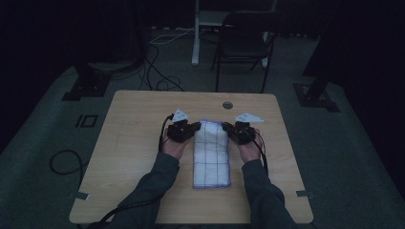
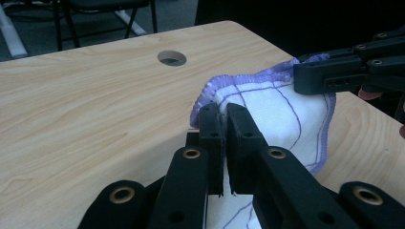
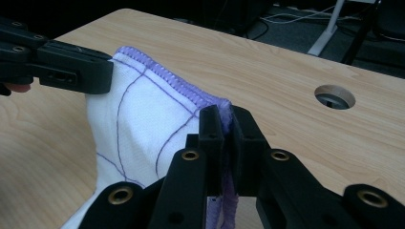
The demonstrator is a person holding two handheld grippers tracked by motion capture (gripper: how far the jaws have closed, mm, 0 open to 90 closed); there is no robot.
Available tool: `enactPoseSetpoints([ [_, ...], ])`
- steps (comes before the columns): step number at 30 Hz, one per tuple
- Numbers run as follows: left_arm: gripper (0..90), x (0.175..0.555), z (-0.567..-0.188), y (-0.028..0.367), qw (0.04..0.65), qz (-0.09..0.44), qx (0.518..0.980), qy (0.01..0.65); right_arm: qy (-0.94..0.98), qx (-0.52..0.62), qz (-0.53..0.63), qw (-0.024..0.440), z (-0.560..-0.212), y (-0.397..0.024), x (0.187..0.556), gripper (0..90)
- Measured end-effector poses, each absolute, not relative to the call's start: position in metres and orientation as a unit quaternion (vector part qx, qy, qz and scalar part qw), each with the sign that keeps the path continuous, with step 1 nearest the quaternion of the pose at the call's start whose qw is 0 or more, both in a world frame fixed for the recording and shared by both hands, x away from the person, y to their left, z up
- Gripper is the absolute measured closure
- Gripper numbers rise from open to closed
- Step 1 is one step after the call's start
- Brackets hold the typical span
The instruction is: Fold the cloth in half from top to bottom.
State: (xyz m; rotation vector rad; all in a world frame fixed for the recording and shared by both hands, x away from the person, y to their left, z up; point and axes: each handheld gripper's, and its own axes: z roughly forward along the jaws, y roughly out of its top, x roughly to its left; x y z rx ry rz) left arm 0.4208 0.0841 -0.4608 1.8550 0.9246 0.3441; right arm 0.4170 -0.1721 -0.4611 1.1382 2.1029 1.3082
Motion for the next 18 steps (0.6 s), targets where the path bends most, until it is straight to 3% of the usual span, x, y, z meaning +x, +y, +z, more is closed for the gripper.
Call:
enactPoseSetpoints([
  [18, 86.5, 0.398, -0.456, 0.086, 0.509, 0.141, 0.762, 0.374, 0.759, 0.39, 0.476, 0.211, -0.454, -0.174, 0.393, 85.5],
])
